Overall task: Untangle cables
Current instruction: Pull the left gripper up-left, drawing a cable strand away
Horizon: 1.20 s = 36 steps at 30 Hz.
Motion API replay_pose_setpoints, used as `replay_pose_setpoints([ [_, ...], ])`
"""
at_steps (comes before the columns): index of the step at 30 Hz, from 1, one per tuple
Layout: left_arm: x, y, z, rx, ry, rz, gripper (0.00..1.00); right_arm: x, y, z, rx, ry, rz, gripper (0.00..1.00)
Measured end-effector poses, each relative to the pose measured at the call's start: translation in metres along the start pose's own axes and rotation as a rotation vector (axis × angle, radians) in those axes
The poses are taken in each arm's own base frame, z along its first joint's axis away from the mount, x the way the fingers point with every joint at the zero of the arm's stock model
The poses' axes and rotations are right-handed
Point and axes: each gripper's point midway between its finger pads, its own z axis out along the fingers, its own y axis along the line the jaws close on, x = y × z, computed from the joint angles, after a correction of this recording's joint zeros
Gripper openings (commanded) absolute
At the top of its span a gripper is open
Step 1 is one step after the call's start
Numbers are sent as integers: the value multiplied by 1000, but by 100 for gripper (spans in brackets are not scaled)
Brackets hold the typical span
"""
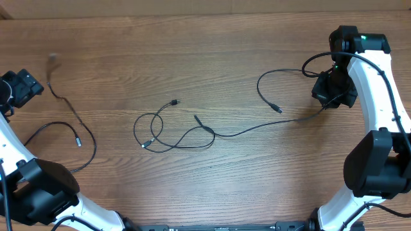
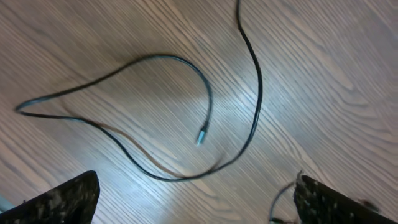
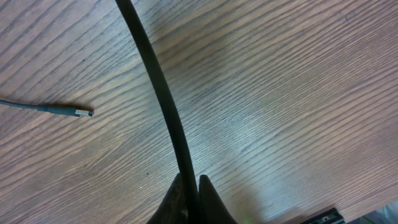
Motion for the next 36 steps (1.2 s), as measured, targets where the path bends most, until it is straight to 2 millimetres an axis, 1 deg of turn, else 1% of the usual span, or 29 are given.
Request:
replay_pose_setpoints([
  [4, 6, -7, 0, 39, 28, 1, 100, 0, 0, 0, 0, -1, 0, 4],
  [12, 19, -13, -1, 63, 80, 6, 100, 0, 0, 0, 0, -1, 0, 4],
  [15, 23, -21, -1, 69, 88, 25, 99, 0, 0, 0, 0, -2, -1, 4],
  [19, 28, -38, -2, 95, 96, 64, 99, 0, 0, 0, 0, -2, 1, 4],
  [23, 35, -62, -4, 161, 112, 100, 100, 0, 0, 0, 0, -2, 0, 4],
  [24, 37, -67, -4, 177, 117, 107, 98, 0, 0, 0, 0, -2, 0, 4],
  [27, 43, -81, -6, 211, 130, 128, 89, 0, 0, 0, 0, -1, 0, 4],
  [30, 50, -88, -7, 221, 153, 145, 81, 0, 0, 0, 0, -2, 0, 4],
  [33, 58, -91, -8, 207, 174, 158, 74, 0, 0, 0, 0, -2, 0, 4],
  [36, 68, -85, -8, 152, 207, 148, 70, -1, 0, 0, -1, -2, 1, 4],
])
